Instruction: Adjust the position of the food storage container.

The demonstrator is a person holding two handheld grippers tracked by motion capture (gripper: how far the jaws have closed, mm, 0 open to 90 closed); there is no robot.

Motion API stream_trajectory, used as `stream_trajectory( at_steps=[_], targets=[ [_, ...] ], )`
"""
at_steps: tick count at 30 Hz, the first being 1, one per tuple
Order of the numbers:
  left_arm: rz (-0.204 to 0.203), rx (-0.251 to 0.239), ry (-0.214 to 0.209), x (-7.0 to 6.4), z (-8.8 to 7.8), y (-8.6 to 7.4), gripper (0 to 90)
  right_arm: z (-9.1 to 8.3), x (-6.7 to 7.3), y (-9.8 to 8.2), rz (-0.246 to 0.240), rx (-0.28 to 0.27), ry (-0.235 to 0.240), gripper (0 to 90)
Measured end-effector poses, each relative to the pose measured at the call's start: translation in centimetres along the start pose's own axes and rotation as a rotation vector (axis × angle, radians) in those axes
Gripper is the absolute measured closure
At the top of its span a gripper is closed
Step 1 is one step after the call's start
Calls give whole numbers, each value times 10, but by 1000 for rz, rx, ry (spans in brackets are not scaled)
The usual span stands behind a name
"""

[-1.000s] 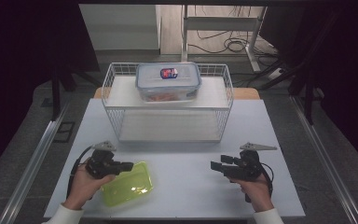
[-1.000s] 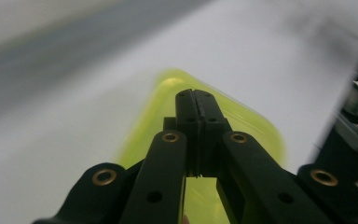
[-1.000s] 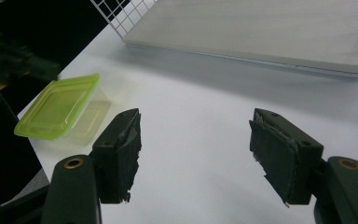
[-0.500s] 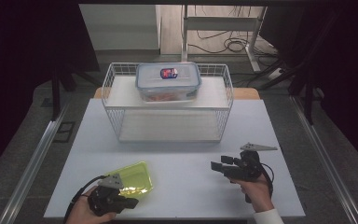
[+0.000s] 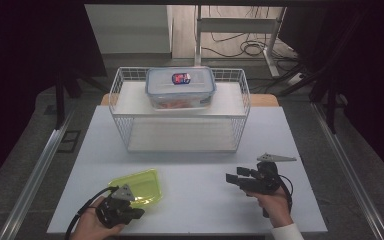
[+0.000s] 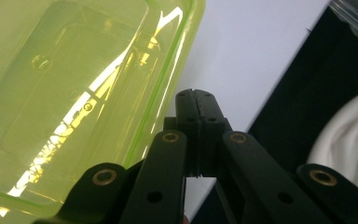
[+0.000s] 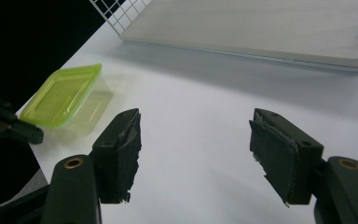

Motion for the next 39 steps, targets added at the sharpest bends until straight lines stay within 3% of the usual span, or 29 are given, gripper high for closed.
stream_trajectory(
  at_steps=[3, 7, 11, 14, 16, 17, 19, 24, 31, 39],
  targets=[
    [-26, -15, -9, 9, 1, 3, 900, 1, 0, 0, -3, 3, 1, 335],
    [-35, -28, -26, 11, -2, 1, 900, 2, 0, -1, -4, 5, 0, 334],
    [-67, -113, -42, 16, -33, -3, 900, 0, 0, 0, -7, -6, -4, 335],
    [-142, -191, 3, 29, -60, -13, 900, -2, 0, 1, -4, -14, -1, 335],
    [-193, -204, 63, 41, -69, -20, 900, -2, -1, 1, -4, -13, -2, 334],
    [-224, -195, 112, 49, -71, -25, 900, -2, -1, 0, -3, -13, -2, 333],
    [-266, -175, 158, 60, -70, -32, 900, -1, 0, 0, -5, -12, -2, 333],
    [-323, -115, 212, 78, -61, -43, 900, -1, -1, 1, -5, -11, -4, 333],
    [-345, -88, 181, 87, -47, -42, 900, -1, -1, 0, -9, -7, -7, 330],
    [-325, -95, 130, 90, -33, -21, 900, -1, -2, 0, -3, 0, -9, 329]
  ],
)
Point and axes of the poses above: each handheld gripper's, and its own axes: z roughly forward along the jaws, y roughly out of its top, x roughly to its left, the point moved 1 cm from there along z, roughly forward along the jaws, and after that the axes turned 1 degree about -z, right-handed, at the moved point
